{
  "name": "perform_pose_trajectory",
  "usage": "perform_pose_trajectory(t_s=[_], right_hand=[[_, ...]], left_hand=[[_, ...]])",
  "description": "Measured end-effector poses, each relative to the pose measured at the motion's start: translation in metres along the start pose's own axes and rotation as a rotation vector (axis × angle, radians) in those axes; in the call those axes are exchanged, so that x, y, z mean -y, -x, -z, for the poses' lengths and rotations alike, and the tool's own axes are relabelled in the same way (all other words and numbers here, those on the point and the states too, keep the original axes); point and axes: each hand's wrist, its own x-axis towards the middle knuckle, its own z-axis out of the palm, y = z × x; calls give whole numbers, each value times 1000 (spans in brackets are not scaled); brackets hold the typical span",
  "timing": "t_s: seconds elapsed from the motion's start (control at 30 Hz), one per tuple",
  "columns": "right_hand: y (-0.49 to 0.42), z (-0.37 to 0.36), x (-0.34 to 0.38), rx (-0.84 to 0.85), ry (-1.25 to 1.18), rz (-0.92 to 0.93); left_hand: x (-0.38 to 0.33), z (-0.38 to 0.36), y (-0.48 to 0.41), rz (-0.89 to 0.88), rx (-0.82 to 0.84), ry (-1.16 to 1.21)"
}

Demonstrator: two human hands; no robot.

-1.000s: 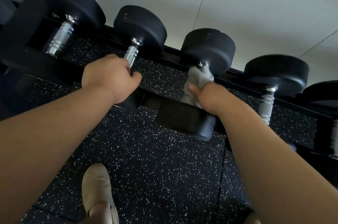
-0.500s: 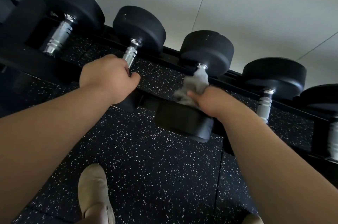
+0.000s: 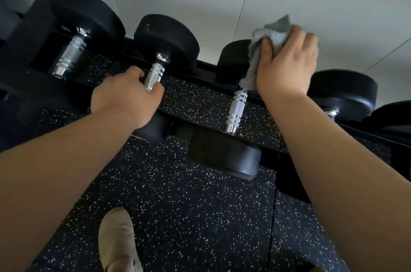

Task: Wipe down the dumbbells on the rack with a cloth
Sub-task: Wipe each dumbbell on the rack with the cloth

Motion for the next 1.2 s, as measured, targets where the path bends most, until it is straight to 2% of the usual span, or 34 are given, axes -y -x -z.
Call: perform_pose_trajectory(t_s=[0.07,0.17,0.23,0.3,0.43,0.5,0.57,0.6,0.63,0.7,0.77,0.83,0.93,1.07,1.1,1.13,1.2], right_hand=[[-7,-14,14,111,153,139],[-6,-28,39,245,216,603],[-7,-36,43,335,266,798],[-11,-35,39,339,331,732],[-24,-10,2,158,284,359],[-35,0,-18,226,278,151],[-40,2,-22,352,153,-46],[-41,-1,-17,363,95,-80],[-41,-5,-8,340,73,-36],[-35,-10,18,276,124,206],[-29,-11,42,324,220,462],[-29,-12,51,414,287,558],[-39,-10,31,449,171,401],[-55,6,-16,473,-94,-123],[-57,8,-22,469,-134,-203],[-56,7,-25,426,-196,-212],[-48,-1,-18,269,-345,-48]], left_hand=[[-2,2,1,14,12,-26],[-5,3,3,30,17,-53],[-6,3,3,39,14,-52],[-6,4,3,51,7,-43],[-5,2,3,54,-7,-34],[-5,2,3,54,-11,-37],[-5,2,4,48,-9,-40],[-5,2,4,43,-8,-37],[-6,3,5,39,-9,-36],[-6,3,5,38,-8,-45],[-6,3,4,48,-1,-55],[-8,4,4,59,3,-56],[-8,4,3,57,6,-56],[-6,3,3,53,1,-39],[-6,2,2,52,1,-39],[-6,2,3,51,2,-39],[-6,2,3,49,1,-38]])
